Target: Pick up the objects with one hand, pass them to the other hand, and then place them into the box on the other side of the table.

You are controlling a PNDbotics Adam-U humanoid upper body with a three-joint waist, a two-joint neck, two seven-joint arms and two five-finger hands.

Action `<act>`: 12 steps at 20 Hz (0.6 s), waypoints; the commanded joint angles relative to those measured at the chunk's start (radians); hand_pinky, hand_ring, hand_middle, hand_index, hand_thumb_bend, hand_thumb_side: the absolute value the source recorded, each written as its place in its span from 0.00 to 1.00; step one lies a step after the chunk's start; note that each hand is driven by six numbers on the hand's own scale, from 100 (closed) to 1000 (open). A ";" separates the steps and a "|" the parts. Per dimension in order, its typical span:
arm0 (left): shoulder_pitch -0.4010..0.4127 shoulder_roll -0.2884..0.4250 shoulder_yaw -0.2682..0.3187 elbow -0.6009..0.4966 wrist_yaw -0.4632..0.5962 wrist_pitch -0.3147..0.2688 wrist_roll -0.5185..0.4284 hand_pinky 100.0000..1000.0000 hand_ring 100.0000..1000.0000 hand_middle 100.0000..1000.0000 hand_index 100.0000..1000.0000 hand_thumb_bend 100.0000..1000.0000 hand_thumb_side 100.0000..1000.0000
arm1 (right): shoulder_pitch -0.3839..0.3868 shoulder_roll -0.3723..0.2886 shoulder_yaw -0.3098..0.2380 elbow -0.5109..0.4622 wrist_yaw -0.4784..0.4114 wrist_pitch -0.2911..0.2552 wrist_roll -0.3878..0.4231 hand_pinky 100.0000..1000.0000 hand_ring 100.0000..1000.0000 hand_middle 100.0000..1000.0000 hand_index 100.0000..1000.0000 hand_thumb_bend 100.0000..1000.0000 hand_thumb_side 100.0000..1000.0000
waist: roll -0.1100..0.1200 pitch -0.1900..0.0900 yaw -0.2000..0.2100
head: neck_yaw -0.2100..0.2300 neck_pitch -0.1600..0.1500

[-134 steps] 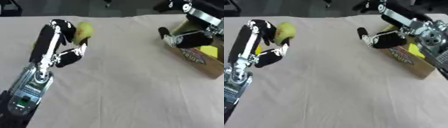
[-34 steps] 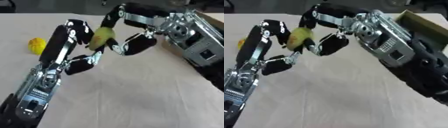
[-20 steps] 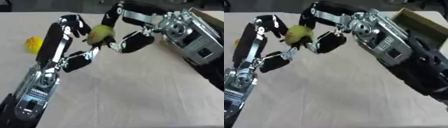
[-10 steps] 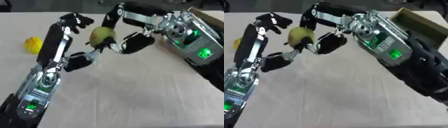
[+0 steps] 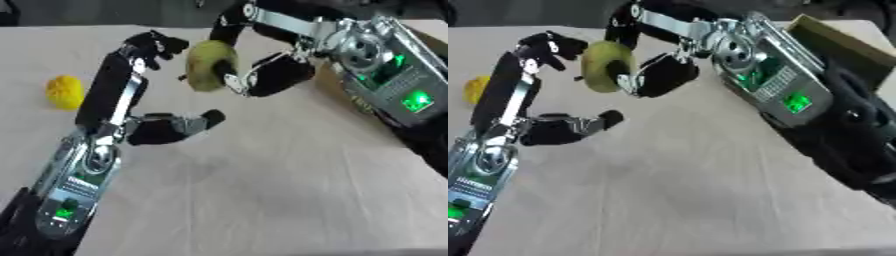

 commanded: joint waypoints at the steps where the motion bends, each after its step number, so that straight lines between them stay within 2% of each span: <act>1: -0.006 0.005 0.013 -0.006 -0.004 0.003 -0.002 0.53 0.61 0.59 0.74 0.71 0.35 | -0.009 -0.042 -0.034 -0.013 -0.006 0.001 -0.022 0.96 0.69 0.48 0.64 0.00 0.11 | 0.000 -0.016 -0.004 | 0.001 -0.005; 8: 0.003 0.011 0.019 0.003 0.005 0.016 0.014 0.52 0.59 0.58 0.73 0.65 0.32 | 0.051 -0.120 -0.095 -0.016 -0.025 0.008 -0.086 0.96 0.68 0.48 0.64 0.00 0.11 | -0.005 -0.016 -0.017 | -0.003 -0.006; 12: 0.011 0.016 0.031 0.007 0.020 0.029 0.032 0.50 0.57 0.55 0.71 0.60 0.30 | 0.116 -0.190 -0.165 -0.016 -0.065 0.011 -0.156 0.96 0.69 0.48 0.64 0.00 0.11 | -0.006 -0.014 -0.022 | -0.012 -0.012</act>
